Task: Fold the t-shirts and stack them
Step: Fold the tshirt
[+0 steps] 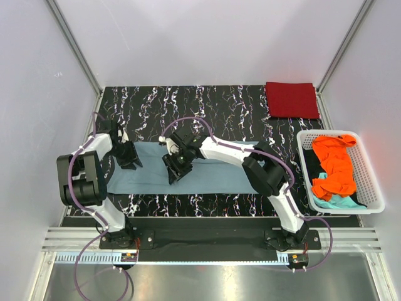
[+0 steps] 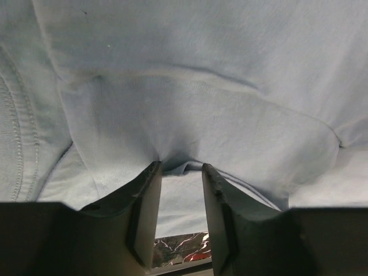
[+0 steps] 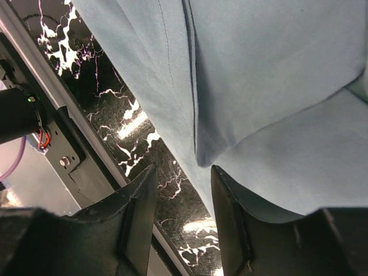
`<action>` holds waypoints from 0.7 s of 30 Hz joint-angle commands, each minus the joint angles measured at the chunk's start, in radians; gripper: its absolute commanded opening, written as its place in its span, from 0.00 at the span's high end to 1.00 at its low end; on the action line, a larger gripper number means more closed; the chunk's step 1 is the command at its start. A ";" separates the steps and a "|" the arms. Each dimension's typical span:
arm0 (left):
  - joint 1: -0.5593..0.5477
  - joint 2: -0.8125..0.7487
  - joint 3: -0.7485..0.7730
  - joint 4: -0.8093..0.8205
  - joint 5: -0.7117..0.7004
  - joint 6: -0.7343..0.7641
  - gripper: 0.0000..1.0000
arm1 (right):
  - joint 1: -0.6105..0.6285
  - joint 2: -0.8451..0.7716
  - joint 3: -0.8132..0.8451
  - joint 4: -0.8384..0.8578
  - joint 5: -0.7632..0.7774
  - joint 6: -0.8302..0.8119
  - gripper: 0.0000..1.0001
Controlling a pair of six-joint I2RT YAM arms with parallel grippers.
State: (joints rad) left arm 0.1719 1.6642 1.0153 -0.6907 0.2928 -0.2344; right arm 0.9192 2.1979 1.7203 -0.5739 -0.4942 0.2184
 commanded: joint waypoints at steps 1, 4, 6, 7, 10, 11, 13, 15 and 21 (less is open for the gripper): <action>-0.003 0.011 0.036 0.036 0.016 -0.006 0.62 | 0.009 0.020 0.051 -0.001 -0.040 0.022 0.52; -0.003 0.012 0.032 0.036 0.013 -0.003 0.71 | 0.010 0.023 0.048 0.000 -0.038 0.025 0.51; -0.003 0.008 0.026 0.037 0.009 -0.002 0.75 | 0.010 0.022 0.047 0.000 -0.034 0.024 0.50; -0.003 0.006 0.025 0.039 0.006 0.000 0.77 | 0.010 0.022 0.044 -0.003 -0.015 0.025 0.48; -0.003 0.003 0.022 0.037 0.003 0.000 0.84 | 0.012 0.022 0.041 -0.007 -0.004 0.024 0.46; -0.003 0.003 0.022 0.037 0.002 -0.002 0.86 | 0.012 0.026 0.042 -0.009 -0.006 0.024 0.46; -0.003 -0.001 0.022 0.037 0.003 -0.005 0.90 | 0.013 0.029 0.044 -0.014 -0.003 0.022 0.46; -0.003 -0.009 0.017 0.036 0.002 -0.005 0.92 | 0.015 0.036 0.042 -0.018 0.002 0.019 0.46; -0.003 -0.020 0.006 0.033 -0.010 0.001 1.00 | 0.020 0.054 0.059 -0.027 0.045 0.036 0.50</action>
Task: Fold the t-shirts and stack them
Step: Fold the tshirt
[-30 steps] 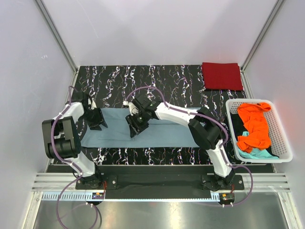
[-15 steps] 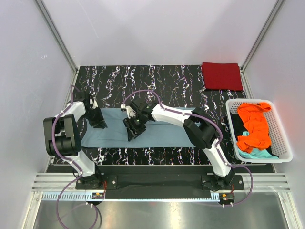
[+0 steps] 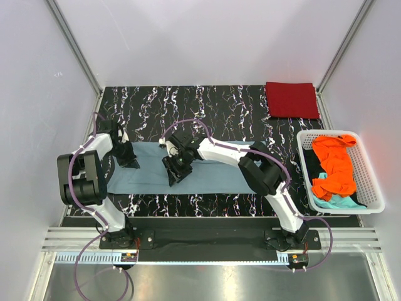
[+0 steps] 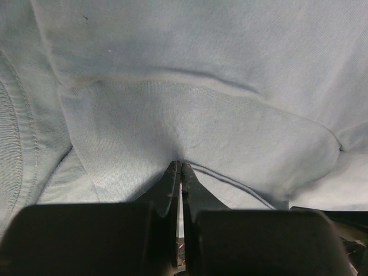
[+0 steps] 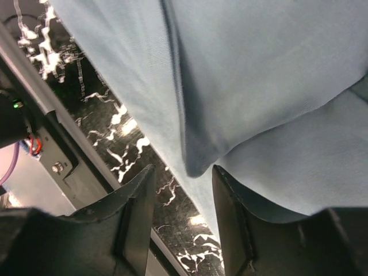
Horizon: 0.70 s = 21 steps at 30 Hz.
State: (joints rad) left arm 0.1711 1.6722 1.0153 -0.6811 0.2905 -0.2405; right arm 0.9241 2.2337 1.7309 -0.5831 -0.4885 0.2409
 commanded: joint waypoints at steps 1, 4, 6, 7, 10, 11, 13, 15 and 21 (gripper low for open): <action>-0.002 -0.029 0.003 0.022 -0.010 0.007 1.00 | 0.015 0.020 0.053 -0.024 0.041 0.012 0.50; -0.001 -0.035 0.002 0.018 -0.011 0.009 1.00 | 0.016 0.026 0.058 -0.029 0.037 0.023 0.55; -0.002 -0.042 0.003 0.017 -0.011 0.009 1.00 | 0.016 0.037 0.062 -0.032 0.036 0.026 0.57; -0.001 -0.046 0.005 0.017 -0.016 0.009 1.00 | 0.018 0.037 0.067 -0.035 0.037 0.026 0.60; -0.001 -0.060 0.006 0.011 -0.022 0.007 1.00 | 0.018 0.034 0.068 -0.041 0.054 0.028 0.70; 0.001 -0.068 0.008 0.006 -0.022 0.007 1.00 | 0.016 0.027 0.071 -0.041 0.059 0.031 0.73; 0.005 -0.075 0.005 0.000 -0.027 0.004 1.00 | 0.016 0.021 0.078 -0.047 0.065 0.035 0.80; 0.014 -0.097 0.000 -0.005 -0.033 0.001 1.00 | 0.016 0.020 0.091 -0.053 0.064 0.043 0.82; 0.059 -0.144 -0.014 -0.015 -0.028 -0.014 1.00 | 0.016 0.033 0.147 -0.106 0.077 0.041 0.84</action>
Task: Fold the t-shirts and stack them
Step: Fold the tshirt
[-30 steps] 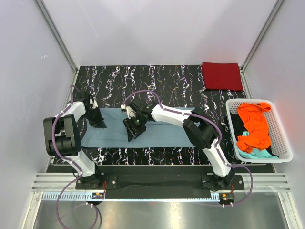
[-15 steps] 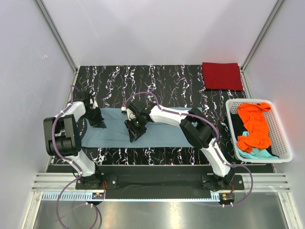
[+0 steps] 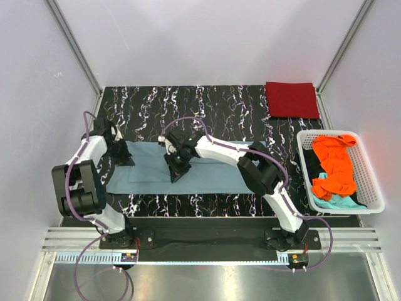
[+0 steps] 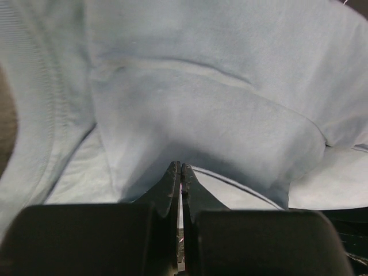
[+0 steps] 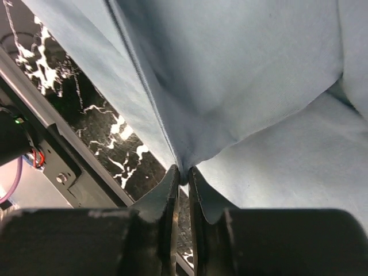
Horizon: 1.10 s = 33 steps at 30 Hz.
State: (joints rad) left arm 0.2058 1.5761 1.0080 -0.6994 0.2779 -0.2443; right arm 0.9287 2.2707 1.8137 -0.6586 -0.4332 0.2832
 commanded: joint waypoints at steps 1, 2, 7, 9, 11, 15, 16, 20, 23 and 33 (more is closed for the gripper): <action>0.027 -0.054 -0.006 0.001 -0.016 -0.009 1.00 | 0.013 0.000 0.073 -0.047 0.027 -0.007 0.84; 0.032 -0.056 -0.006 -0.002 -0.016 -0.010 1.00 | 0.012 0.004 0.090 -0.053 0.030 -0.012 0.84; 0.049 -0.065 -0.005 -0.003 -0.025 -0.018 1.00 | 0.010 0.029 0.147 -0.091 0.050 -0.035 0.85; 0.050 -0.067 0.001 -0.003 -0.026 -0.020 1.00 | 0.009 0.047 0.182 -0.105 0.063 -0.047 0.85; 0.052 -0.059 0.006 -0.005 -0.025 -0.021 1.00 | 0.007 0.067 0.223 -0.130 0.077 -0.059 0.85; 0.053 -0.041 0.017 -0.003 -0.023 -0.026 1.00 | -0.016 0.110 0.289 -0.171 0.091 -0.062 0.85; 0.053 -0.038 0.021 -0.002 -0.025 -0.024 1.00 | -0.021 0.119 0.320 -0.180 0.094 -0.064 0.85; 0.055 -0.028 0.026 -0.002 -0.029 -0.026 1.00 | -0.040 0.168 0.377 -0.208 0.097 -0.072 0.85; 0.055 -0.024 0.030 -0.003 -0.036 -0.026 1.00 | -0.053 0.184 0.414 -0.228 0.103 -0.082 0.85; 0.058 0.009 0.040 0.000 -0.051 -0.038 1.00 | -0.082 0.223 0.483 -0.253 0.060 -0.090 0.84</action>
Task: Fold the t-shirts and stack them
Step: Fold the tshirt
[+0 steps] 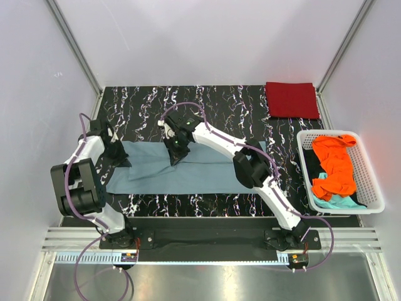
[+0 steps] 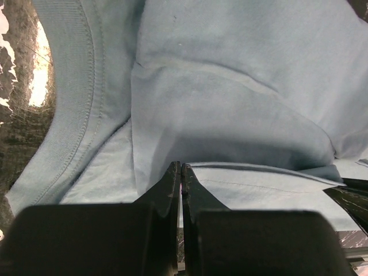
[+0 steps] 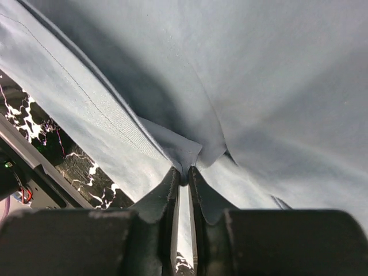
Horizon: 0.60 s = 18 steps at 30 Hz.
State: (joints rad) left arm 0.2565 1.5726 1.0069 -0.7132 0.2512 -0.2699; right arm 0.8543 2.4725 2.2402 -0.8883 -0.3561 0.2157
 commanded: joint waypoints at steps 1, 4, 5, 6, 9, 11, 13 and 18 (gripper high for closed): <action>0.009 0.013 0.044 0.014 -0.027 -0.012 1.00 | -0.009 0.034 0.068 -0.026 -0.023 -0.022 0.82; 0.009 0.020 0.050 0.014 -0.035 -0.015 1.00 | -0.014 0.057 0.096 -0.029 -0.049 -0.012 0.76; 0.009 0.020 0.053 0.014 -0.036 -0.015 1.00 | -0.014 0.062 0.102 -0.034 -0.055 -0.009 0.76; 0.009 0.015 0.053 0.015 -0.038 -0.017 1.00 | -0.014 0.066 0.107 -0.034 -0.063 -0.009 0.76; 0.010 0.004 0.059 0.018 -0.049 -0.022 1.00 | -0.015 0.066 0.101 -0.035 -0.055 -0.007 0.71; 0.009 0.003 0.065 0.023 -0.079 -0.025 1.00 | -0.018 0.062 0.110 -0.046 -0.019 0.002 0.63; 0.010 0.004 0.067 0.023 -0.087 -0.026 1.00 | -0.020 0.062 0.119 -0.061 0.000 0.011 0.59; 0.012 0.029 0.071 0.032 -0.083 -0.031 1.00 | -0.034 0.056 0.154 -0.090 0.020 0.039 0.55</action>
State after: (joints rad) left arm 0.2619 1.5909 1.0355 -0.7059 0.1925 -0.2901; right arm 0.8410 2.5481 2.3413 -0.9501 -0.3588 0.2333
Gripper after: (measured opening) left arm 0.009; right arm 0.442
